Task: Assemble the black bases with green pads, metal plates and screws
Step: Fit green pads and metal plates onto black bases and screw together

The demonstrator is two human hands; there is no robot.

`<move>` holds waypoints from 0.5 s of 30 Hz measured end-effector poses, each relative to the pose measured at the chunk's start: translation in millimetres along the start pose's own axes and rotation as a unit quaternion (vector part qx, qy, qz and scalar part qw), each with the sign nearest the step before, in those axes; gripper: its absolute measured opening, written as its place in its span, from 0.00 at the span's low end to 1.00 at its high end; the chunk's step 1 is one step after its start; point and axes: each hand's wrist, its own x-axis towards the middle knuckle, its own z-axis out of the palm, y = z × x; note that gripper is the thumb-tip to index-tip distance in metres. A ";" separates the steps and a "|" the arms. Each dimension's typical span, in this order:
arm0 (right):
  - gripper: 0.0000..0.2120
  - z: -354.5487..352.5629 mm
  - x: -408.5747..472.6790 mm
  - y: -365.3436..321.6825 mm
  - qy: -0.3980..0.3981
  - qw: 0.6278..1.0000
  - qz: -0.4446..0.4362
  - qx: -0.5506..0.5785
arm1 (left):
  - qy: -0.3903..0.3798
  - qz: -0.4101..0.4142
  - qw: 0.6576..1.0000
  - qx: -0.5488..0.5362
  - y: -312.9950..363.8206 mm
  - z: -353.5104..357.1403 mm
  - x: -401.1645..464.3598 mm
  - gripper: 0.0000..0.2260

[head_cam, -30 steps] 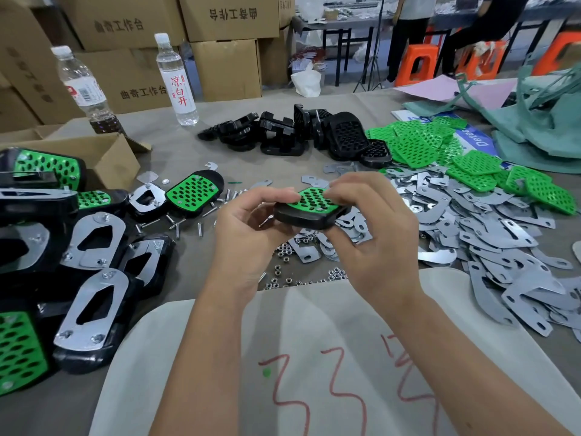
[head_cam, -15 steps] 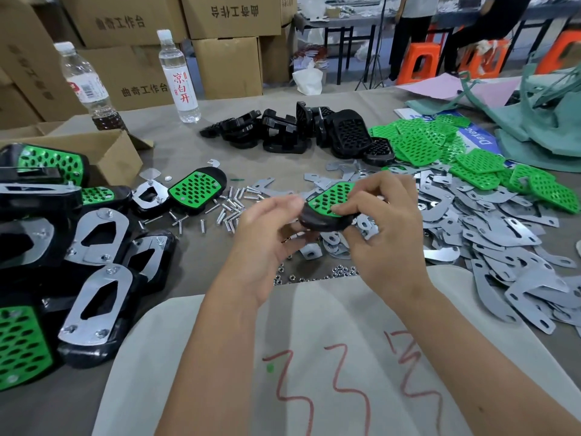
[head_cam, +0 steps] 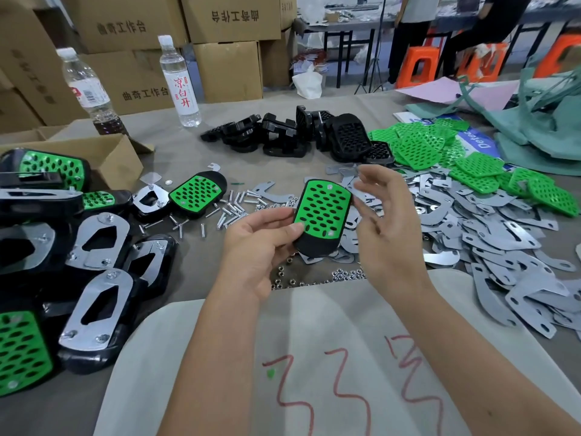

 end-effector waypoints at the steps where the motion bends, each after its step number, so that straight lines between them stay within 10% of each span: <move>1: 0.27 -0.6 1.3 1.6 0.014 0.999 0.042 0.003 | 0.002 0.011 1.000 0.018 -1.6 0.1 0.0 0.12; 4: 0.08 -5.4 4.4 5.4 -0.003 0.991 0.128 -0.040 | -0.007 0.037 0.997 0.062 -6.5 1.3 0.0 0.14; 15: 0.11 -9.8 10.6 5.9 0.007 0.964 0.254 0.079 | -0.038 0.111 0.983 0.140 -10.3 3.1 0.7 0.15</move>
